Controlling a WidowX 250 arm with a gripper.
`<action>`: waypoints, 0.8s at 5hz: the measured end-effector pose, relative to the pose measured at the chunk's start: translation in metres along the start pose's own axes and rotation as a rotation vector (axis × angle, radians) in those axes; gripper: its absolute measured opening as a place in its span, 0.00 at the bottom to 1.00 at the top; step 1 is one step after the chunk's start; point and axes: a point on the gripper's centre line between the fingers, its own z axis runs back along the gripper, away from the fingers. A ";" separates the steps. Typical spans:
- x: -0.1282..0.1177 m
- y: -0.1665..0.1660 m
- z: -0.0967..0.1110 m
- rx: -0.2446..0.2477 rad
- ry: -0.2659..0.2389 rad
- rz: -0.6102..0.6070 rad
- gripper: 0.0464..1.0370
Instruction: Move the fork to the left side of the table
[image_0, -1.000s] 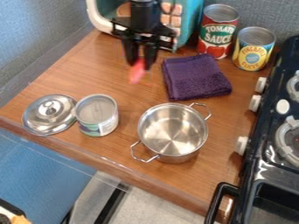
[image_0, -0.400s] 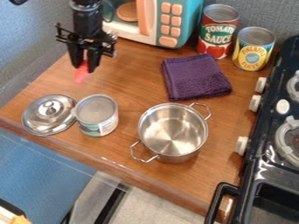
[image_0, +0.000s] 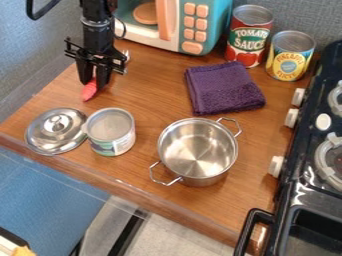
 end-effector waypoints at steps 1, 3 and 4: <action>0.005 0.002 -0.001 0.005 0.006 -0.001 0.33; 0.005 -0.006 0.007 -0.046 -0.022 -0.077 0.70; 0.007 0.000 0.041 -0.061 -0.116 -0.072 0.95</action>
